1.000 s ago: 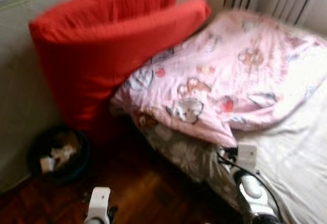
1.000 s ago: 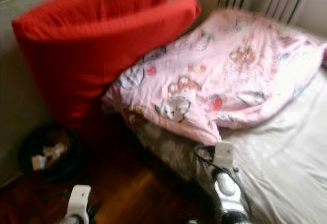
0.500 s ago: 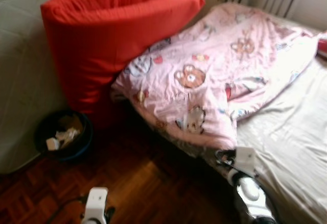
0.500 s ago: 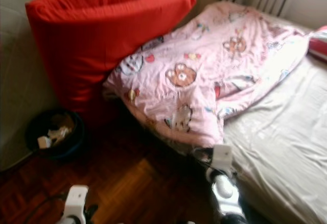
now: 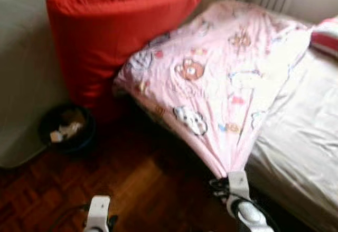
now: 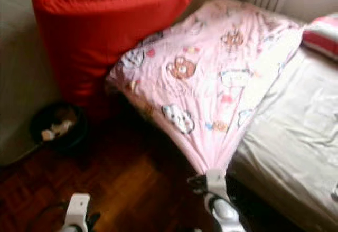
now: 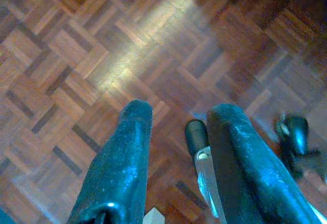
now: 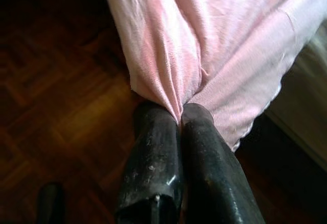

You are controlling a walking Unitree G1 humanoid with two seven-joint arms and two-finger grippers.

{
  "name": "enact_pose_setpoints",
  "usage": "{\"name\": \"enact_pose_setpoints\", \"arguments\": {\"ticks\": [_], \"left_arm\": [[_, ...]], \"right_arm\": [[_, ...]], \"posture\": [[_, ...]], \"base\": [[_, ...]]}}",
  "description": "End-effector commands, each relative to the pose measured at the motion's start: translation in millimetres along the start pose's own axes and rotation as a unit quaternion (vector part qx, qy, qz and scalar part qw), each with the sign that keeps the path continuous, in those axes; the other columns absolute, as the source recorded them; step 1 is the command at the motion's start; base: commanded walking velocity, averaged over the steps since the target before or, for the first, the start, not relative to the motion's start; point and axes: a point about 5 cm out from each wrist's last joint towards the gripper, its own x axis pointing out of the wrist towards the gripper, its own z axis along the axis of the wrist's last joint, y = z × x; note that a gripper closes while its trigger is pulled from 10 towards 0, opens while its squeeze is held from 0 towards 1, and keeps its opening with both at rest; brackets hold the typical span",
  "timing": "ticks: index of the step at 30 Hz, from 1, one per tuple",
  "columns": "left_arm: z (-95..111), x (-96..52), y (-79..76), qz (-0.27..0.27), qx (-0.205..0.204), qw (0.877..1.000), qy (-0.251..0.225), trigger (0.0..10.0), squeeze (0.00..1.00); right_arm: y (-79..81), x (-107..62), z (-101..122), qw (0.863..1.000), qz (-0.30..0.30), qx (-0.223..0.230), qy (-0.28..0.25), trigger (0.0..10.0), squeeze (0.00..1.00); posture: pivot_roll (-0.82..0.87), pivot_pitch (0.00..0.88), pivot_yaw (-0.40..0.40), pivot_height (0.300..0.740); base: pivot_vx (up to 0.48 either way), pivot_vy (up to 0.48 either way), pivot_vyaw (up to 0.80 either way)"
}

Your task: Clean up the room

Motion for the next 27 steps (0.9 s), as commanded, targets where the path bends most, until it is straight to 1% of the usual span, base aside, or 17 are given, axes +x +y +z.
{"name": "enact_pose_setpoints", "arguments": {"ticks": [1,5,18,25,26,27], "left_arm": [[-6,-1.4,-0.4,0.002,0.001,1.000,0.011,10.0,0.00],[-8,-1.8,-0.3,0.002,0.004,1.000,0.015,10.0,0.00],[-10,-2.4,2.2,0.005,0.008,1.000,0.024,10.0,0.00],[-13,-3.2,3.5,0.005,0.010,0.999,0.031,10.0,0.00],[-13,-3.2,3.4,0.005,0.011,0.999,0.032,10.0,0.00],[-13,-3.2,3.3,0.005,0.011,0.999,0.032,10.0,0.00]], "right_arm": [[0.6,-5.5,-21,0.999,0.007,-0.003,0.041,10.0,0.00],[-2.5,-7.1,-27,0.998,0.003,-0.005,0.057,10.0,0.00],[-1.9,-8.1,-30,0.998,0.018,-0.002,0.060,10.0,0.00],[5.5,-7.4,-29,0.998,0.037,-0.005,0.059,10.0,0.00],[7.0,-7.2,-28,0.997,0.041,-0.006,0.057,10.0,0.07],[8.3,-7.0,-28,0.997,0.044,-0.007,0.057,10.0,0.07]], "posture": [[-0.04,0.124,0.039,0.740],[-0.04,0.124,0.041,0.740],[-0.04,0.120,0.046,0.740],[-0.04,0.112,0.047,0.740],[-0.04,0.112,0.047,0.740],[-0.04,0.112,0.047,0.740]], "base": [[0.000,0.000,0.00],[0.000,0.000,0.00],[0.000,0.000,0.00],[0.000,0.000,0.00],[0.000,0.000,0.00],[0.000,0.000,0.00]]}}
